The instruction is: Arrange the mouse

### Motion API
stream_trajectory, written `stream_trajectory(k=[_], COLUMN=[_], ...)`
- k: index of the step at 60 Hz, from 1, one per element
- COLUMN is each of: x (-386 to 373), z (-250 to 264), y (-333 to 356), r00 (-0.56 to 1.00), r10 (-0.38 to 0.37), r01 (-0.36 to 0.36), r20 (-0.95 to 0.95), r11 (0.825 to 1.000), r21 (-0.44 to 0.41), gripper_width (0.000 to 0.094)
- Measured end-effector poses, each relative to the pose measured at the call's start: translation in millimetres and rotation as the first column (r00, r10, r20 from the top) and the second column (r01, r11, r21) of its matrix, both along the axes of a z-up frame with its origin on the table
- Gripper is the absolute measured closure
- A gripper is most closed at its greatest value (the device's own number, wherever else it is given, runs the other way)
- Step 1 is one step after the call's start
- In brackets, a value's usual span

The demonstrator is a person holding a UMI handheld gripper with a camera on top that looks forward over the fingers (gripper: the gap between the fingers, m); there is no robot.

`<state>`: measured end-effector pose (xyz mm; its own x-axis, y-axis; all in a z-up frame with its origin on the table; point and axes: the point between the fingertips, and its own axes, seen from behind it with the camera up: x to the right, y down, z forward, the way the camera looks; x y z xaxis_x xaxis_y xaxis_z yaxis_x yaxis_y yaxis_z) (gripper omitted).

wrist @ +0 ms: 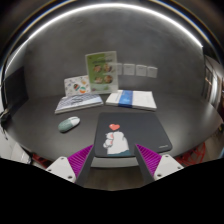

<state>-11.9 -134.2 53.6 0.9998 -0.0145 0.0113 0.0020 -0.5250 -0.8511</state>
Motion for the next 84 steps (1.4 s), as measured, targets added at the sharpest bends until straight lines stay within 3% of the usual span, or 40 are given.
stream_trajectory(k=[8,22,28,38,53,54,55,60,66,68,72,77,84], x=[-46,-158,-193,-212,-231,-231,-230,-231,-232,-234,-245,-252,-225], z=[-8,-51,-61,-68,-65,-65,-69,-66,-66,-65,-56,-12,85], y=[3,72,90,139,184,186,192,194,194,192,185,176,160], r00=[0.99,0.971,0.976,0.992,1.0,1.0,1.0,1.0,1.0,1.0,0.997,0.981,0.969], r10=[0.142,0.212,0.19,0.118,0.026,0.022,0.021,0.019,0.017,0.017,0.079,0.183,0.216], r01=[-0.142,-0.22,-0.201,-0.122,-0.028,-0.024,-0.023,-0.021,-0.017,-0.019,-0.08,-0.184,-0.236], r20=[-0.002,-0.115,-0.109,-0.048,-0.016,-0.017,-0.018,-0.019,-0.007,-0.026,-0.02,0.066,0.119], r11=[0.989,0.973,0.974,0.987,0.994,0.994,0.995,0.997,0.997,0.997,0.994,0.983,0.953], r21=[-0.044,-0.063,-0.107,-0.101,-0.108,-0.107,-0.096,-0.075,-0.072,-0.08,-0.069,0.005,0.189], gripper_width=[0.0106,0.0105,0.0089,0.0091,0.0117,0.0082,0.0098,0.0407,0.043,0.049,0.0519,0.052,0.0521])
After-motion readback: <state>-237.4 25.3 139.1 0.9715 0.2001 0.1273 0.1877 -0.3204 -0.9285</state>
